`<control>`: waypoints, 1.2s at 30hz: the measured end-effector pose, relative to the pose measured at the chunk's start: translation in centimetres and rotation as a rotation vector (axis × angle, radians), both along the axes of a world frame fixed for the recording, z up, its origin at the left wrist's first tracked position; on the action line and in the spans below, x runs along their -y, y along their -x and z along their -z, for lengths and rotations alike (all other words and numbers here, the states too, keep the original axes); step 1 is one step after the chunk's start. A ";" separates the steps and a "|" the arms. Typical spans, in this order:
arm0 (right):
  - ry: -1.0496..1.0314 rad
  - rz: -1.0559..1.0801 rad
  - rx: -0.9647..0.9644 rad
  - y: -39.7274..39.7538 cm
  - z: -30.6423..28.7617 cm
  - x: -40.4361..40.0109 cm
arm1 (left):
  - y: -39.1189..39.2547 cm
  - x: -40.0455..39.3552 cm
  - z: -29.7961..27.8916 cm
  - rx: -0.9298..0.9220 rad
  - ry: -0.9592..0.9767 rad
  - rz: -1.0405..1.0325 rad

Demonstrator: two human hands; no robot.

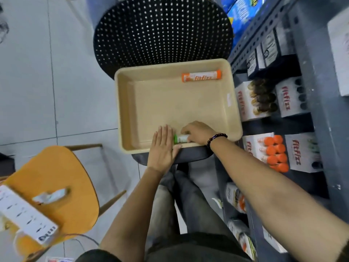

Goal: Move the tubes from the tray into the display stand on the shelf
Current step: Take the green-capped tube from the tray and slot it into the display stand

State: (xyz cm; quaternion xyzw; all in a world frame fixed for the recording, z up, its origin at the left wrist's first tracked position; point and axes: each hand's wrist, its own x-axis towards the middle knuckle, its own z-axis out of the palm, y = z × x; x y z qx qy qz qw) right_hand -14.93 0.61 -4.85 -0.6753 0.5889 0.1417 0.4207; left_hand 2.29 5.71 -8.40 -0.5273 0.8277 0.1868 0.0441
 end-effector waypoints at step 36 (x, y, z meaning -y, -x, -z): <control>1.163 1.282 -0.057 14.0 -28.3 -14.0 | 23.7 2.1 -18.2 -0.396 0.225 0.814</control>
